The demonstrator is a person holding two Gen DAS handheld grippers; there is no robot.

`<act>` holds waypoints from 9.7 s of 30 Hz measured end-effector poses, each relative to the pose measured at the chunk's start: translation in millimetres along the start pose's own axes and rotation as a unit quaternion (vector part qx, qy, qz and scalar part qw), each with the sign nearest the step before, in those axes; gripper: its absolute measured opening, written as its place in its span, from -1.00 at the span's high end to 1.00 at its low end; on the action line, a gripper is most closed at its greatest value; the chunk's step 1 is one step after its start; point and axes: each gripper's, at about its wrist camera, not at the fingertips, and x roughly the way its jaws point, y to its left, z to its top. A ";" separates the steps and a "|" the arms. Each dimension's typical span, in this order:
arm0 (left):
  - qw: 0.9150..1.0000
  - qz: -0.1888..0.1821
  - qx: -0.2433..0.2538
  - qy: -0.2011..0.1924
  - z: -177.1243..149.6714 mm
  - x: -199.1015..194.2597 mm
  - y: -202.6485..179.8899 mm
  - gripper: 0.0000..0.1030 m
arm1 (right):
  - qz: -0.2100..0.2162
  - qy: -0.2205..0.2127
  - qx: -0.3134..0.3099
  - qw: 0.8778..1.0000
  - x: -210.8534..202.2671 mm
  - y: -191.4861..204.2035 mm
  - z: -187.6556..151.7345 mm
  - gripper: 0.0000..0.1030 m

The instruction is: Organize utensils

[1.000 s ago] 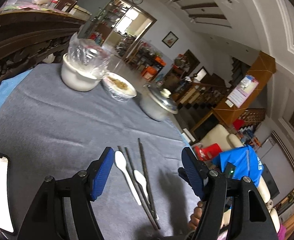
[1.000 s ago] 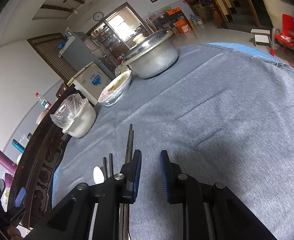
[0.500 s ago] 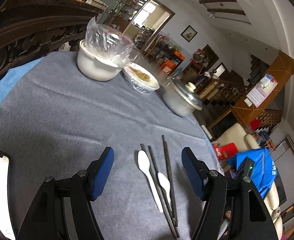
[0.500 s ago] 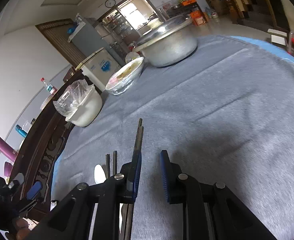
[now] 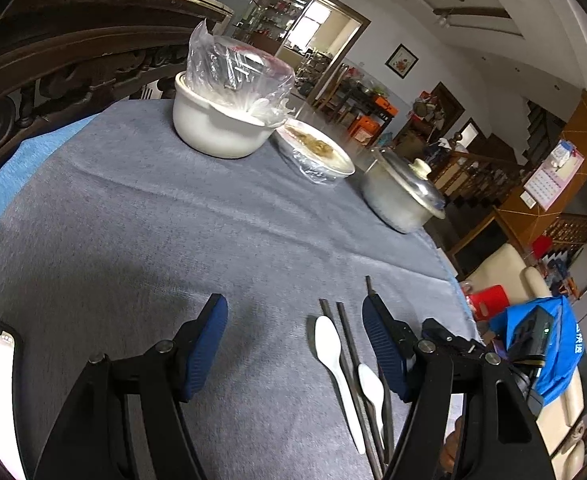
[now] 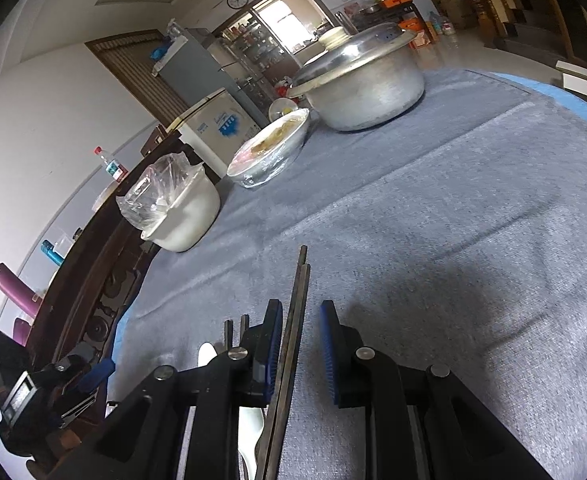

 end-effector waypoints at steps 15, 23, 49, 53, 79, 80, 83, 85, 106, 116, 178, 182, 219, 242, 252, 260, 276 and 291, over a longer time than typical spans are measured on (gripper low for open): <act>1.000 0.030 0.008 0.001 3.9 24.5 -1.6 -0.37 | 0.028 -0.018 -0.014 0.999 11.9 16.9 13.5 0.59; 0.999 0.037 0.009 0.005 4.5 31.9 -4.2 -0.37 | 0.037 -0.019 0.001 0.999 12.9 9.3 15.1 0.59; 0.997 0.064 0.017 0.025 4.4 51.7 -6.0 -0.37 | 0.033 0.004 0.015 0.999 24.1 1.8 15.5 0.59; 0.997 0.070 0.005 0.026 14.7 52.0 0.2 -0.37 | 0.022 0.012 0.008 1.000 26.9 8.3 20.9 0.59; 0.993 0.035 0.012 0.111 19.8 126.3 -19.8 -0.06 | -0.085 0.125 0.006 0.989 95.2 6.1 56.8 0.60; 0.993 0.034 0.015 0.113 19.2 127.8 -20.5 -0.06 | -0.086 0.126 0.002 0.988 95.2 7.4 56.0 0.60; 0.991 0.049 0.044 0.112 15.7 128.8 -29.3 -0.06 | -0.081 0.136 -0.014 0.987 95.7 15.7 52.3 0.59; 0.991 0.056 0.056 0.110 14.1 129.7 -32.4 -0.06 | -0.093 0.139 -0.036 0.985 94.8 23.1 48.9 0.60; 0.975 0.145 0.151 0.071 1.5 128.4 -42.1 0.89 | -0.211 0.091 -0.103 0.968 81.4 25.1 48.7 0.93; 0.978 0.133 0.138 0.078 4.2 127.8 -37.4 0.89 | -0.202 0.121 -0.112 0.965 86.2 30.5 40.7 0.91; 0.988 0.127 0.064 0.056 18.2 121.7 -6.9 0.96 | -0.031 0.010 -0.035 0.999 52.6 23.8 57.9 0.98; 0.990 0.121 0.060 0.050 18.0 118.4 -6.0 0.96 | -0.024 0.020 -0.030 0.999 53.0 20.3 59.5 0.98; 0.984 0.051 0.097 0.137 -28.0 102.5 -49.7 0.89 | 0.021 0.227 -0.087 0.970 60.5 49.9 12.3 0.34; 0.990 0.092 0.106 0.018 -44.7 -65.0 -43.5 0.97 | -0.023 0.222 -0.160 0.962 27.9 56.0 -37.6 0.43; 0.989 0.102 0.070 -0.081 -71.4 -159.9 -61.4 0.97 | 0.047 0.047 0.002 0.998 -95.3 -5.5 -25.8 0.43; 0.982 0.080 0.049 -0.163 -91.7 -193.1 -97.5 0.97 | 0.114 -0.132 -0.005 0.985 -215.7 17.4 -49.6 0.42; 0.963 0.120 0.109 -0.215 -132.8 -154.9 -127.5 0.97 | 0.089 -0.231 -0.131 0.960 -212.0 94.4 -126.6 0.42; 0.957 0.137 0.169 -0.190 -163.5 -153.4 -128.7 0.97 | 0.074 -0.198 -0.201 0.956 -220.9 91.1 -159.1 0.41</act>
